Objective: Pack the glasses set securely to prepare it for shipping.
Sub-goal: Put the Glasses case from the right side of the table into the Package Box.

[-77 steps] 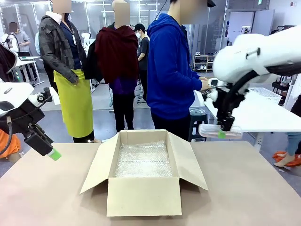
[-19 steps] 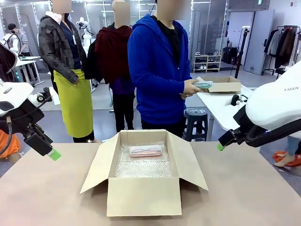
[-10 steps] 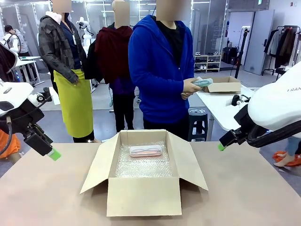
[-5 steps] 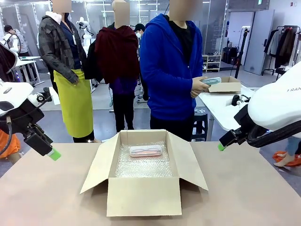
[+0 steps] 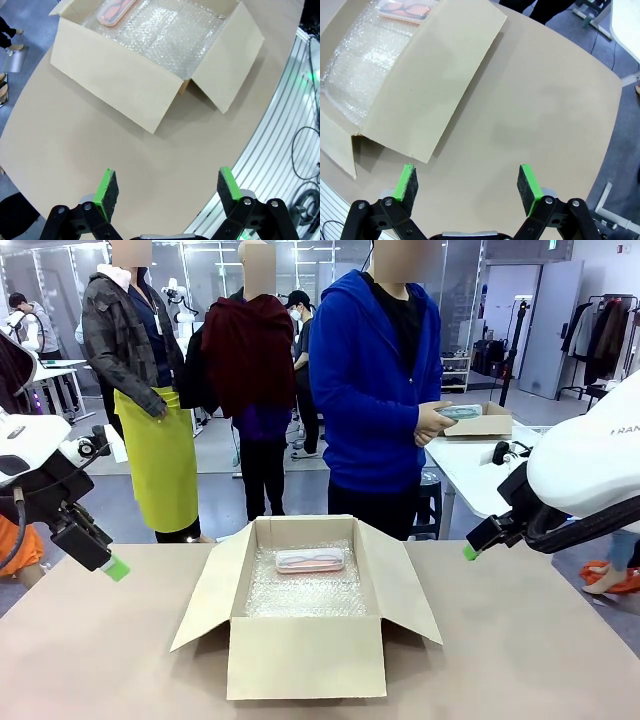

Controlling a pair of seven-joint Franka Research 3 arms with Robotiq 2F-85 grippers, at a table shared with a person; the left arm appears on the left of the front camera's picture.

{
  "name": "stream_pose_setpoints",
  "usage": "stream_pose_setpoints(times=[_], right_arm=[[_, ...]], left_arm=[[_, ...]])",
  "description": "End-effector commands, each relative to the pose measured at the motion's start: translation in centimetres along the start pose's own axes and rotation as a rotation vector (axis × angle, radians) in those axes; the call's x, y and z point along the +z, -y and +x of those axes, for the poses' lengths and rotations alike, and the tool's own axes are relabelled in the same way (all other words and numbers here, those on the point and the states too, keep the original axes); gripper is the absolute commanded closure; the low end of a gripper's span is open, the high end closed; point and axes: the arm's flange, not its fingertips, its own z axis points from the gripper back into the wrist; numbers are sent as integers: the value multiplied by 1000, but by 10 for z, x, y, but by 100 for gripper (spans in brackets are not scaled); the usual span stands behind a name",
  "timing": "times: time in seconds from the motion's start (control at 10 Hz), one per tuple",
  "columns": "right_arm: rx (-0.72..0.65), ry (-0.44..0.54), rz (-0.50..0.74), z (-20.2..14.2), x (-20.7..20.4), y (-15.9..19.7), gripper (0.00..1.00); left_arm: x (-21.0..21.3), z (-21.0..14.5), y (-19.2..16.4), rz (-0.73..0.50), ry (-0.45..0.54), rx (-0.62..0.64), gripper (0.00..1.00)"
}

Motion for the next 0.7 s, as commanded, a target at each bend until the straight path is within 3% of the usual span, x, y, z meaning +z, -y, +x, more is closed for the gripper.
stream_pose_setpoints(times=[0.0,0.6], right_arm=[[-15,4,-2,1,-1,-2,0],[-15,4,-2,1,-1,-2,0]], left_arm=[[0,0,-1,-6,14,-1,0],[0,0,-1,-6,14,-1,0]])
